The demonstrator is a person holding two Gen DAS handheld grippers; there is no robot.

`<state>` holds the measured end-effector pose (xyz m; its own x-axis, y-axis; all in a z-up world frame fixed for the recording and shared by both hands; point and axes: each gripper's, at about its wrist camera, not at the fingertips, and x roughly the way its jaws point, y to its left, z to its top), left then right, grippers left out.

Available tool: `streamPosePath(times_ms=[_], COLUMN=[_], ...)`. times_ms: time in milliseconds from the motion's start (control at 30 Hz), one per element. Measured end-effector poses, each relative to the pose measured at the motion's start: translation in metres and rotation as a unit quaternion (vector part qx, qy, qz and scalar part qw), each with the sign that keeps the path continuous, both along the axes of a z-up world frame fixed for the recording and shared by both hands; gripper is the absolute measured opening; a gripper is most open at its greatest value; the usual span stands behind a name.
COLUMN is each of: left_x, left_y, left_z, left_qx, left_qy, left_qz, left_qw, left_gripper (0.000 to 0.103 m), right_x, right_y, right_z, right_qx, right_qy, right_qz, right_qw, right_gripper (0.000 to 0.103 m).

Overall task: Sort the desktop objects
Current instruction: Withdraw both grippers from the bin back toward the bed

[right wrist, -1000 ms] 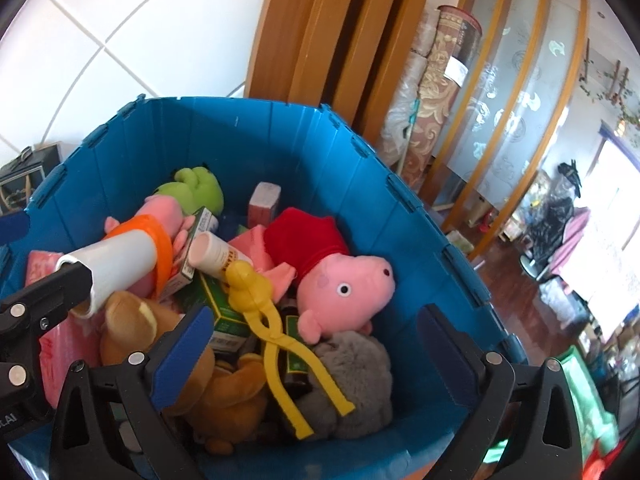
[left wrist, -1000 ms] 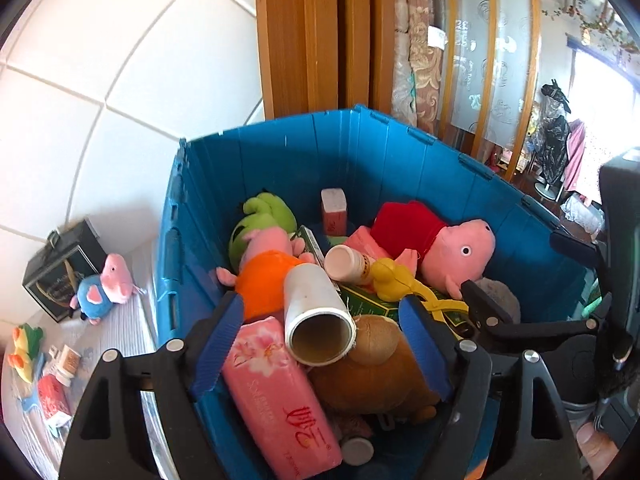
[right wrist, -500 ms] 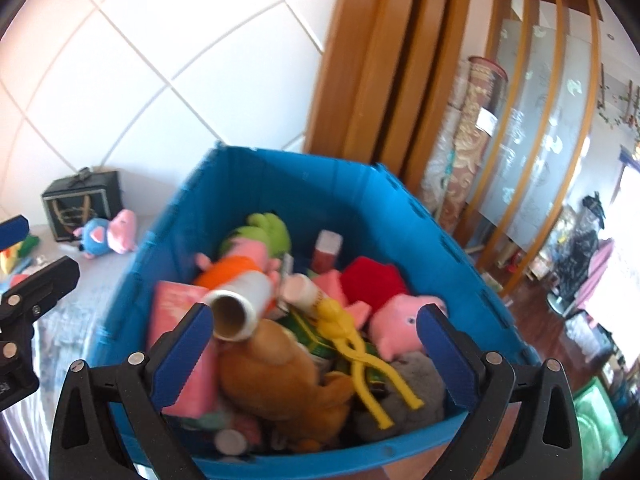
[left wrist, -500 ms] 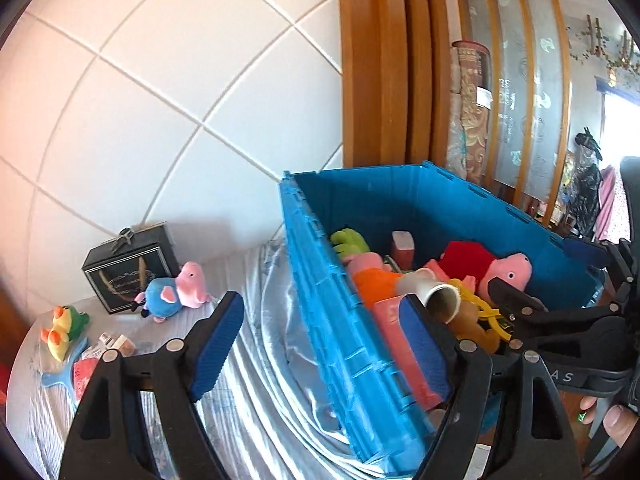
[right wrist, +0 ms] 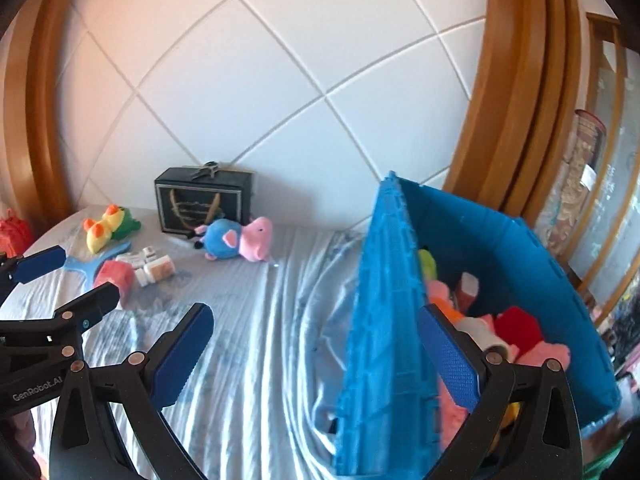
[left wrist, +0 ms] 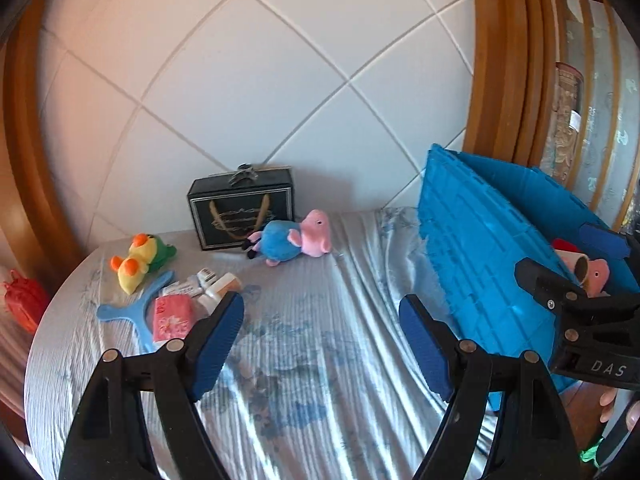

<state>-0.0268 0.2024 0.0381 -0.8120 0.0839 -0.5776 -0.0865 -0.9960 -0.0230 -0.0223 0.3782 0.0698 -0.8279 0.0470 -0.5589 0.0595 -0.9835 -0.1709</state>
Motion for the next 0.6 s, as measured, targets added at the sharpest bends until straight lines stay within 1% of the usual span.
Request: streamPosePath(times_ms=[167,267,400,600], left_x=[-0.001,-0.005,-0.015,-0.034], left_y=[-0.067,-0.103,-0.139,-0.179], left_z=[-0.025,-0.047,-0.075,-0.108], left_qx=[-0.005,-0.007,0.004,0.012], left_qy=[-0.025,-0.051,-0.085,-0.122], left_qz=[0.044,0.071,0.096,0.117], left_qw=[0.9987,0.9961,0.9917,0.9855], left_gripper=[0.080,0.080,0.080,0.080], right_x=[-0.018,-0.029,-0.046,-0.078], right_y=[-0.064,-0.093,-0.125,-0.165], right_z=[-0.027,-0.049,-0.078,-0.113], right_qx=[-0.016,-0.029,-0.034,-0.044], right_qy=[-0.028,-0.054,-0.088,-0.136], right_qz=[0.042,0.059,0.077,0.098], right_qw=[0.999,0.996,0.993,0.985], right_gripper=[0.103,0.103,0.103,0.103])
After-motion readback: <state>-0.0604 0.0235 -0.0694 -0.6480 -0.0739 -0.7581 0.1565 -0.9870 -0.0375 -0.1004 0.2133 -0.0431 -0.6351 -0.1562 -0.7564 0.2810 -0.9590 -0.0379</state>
